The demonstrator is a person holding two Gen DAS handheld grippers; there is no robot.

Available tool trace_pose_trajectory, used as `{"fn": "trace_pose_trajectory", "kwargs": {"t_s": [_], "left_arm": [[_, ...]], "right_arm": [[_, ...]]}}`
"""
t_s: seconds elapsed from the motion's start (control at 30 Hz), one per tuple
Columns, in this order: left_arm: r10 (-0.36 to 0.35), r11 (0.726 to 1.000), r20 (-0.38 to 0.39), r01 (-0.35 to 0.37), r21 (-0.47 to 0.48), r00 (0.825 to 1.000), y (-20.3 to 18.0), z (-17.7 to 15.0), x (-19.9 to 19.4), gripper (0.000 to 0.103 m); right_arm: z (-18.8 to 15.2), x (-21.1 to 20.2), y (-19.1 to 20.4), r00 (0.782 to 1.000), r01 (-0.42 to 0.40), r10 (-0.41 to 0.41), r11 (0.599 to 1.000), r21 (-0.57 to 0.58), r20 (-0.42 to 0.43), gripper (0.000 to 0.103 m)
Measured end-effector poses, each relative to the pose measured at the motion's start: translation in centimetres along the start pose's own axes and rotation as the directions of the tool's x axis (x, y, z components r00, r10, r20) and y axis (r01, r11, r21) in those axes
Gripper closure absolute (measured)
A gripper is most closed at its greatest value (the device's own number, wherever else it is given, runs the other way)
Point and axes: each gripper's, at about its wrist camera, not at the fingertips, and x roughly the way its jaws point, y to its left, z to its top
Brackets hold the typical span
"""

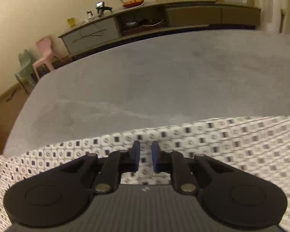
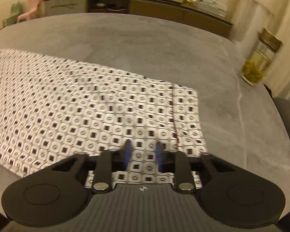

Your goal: Fold clothes

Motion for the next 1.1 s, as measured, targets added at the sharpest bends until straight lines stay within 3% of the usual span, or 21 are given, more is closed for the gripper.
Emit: {"fn": "trace_pose_trajectory", "kwargs": {"t_s": [0.07,0.17,0.23,0.33,0.53,0.57,0.67,0.8,0.87,0.93,1.0,1.1], "left_arm": [[-0.067,0.997,0.039,0.066,0.038,0.997,-0.7,-1.1,-2.6,0.086],[-0.045,0.996,0.033,0.043,0.073,0.998,0.4,-3.9,-4.1,0.086],[0.045,0.999,0.012,-0.045,0.029,0.999,4.1,-5.4,-4.0,0.086],[0.190,0.977,-0.043,-0.193,-0.086,0.981,11.3,-6.8,-3.0,0.086],[0.297,0.901,-0.173,-0.336,-0.275,0.939,22.4,-9.3,-0.7,0.086],[0.292,0.893,-0.178,-0.334,-0.300,0.940,23.3,-9.2,-0.4,0.086],[0.287,0.899,-0.153,-0.321,-0.297,0.946,23.2,-7.4,0.7,0.086],[0.314,0.897,-0.139,-0.341,-0.280,0.939,22.1,-4.9,1.8,0.085],[0.286,0.906,-0.128,-0.311,-0.287,0.950,21.1,-4.6,0.2,0.088],[0.227,0.942,-0.085,-0.241,-0.233,0.970,18.9,-5.1,-1.6,0.084],[0.170,0.970,-0.060,-0.178,-0.163,0.984,16.6,-6.2,-3.1,0.084],[0.162,0.976,-0.116,-0.177,-0.128,0.980,15.3,-8.7,-3.2,0.084]], "right_arm": [[0.4,-1.1,-0.2,0.995,0.000,-0.002,1.000,0.011,0.100,0.071],[1.7,-0.5,0.3,0.985,-0.056,0.049,0.998,0.038,0.166,0.071],[2.5,2.2,1.0,0.992,-0.056,0.054,0.998,0.016,0.115,0.071],[3.3,5.1,1.1,0.996,-0.048,0.046,0.999,0.024,0.071,0.071],[5.0,7.0,-1.4,0.997,-0.043,0.037,0.994,0.105,0.065,0.061],[5.2,6.5,-1.6,0.997,-0.042,0.034,0.994,0.106,0.071,0.060],[6.1,6.9,-2.4,0.995,-0.031,0.020,0.993,0.114,0.097,0.058],[7.7,9.0,-4.2,0.987,0.040,-0.059,0.992,0.123,0.152,0.059],[7.7,9.5,-4.7,0.983,0.062,-0.082,0.990,0.128,0.161,0.061],[6.8,8.0,-4.9,0.980,0.086,-0.112,0.984,0.153,0.167,0.061],[5.1,5.7,-4.9,0.981,-0.009,-0.025,0.985,0.173,0.195,0.061],[2.0,4.7,-4.3,0.992,-0.056,0.037,0.986,0.155,0.121,0.061]]}}
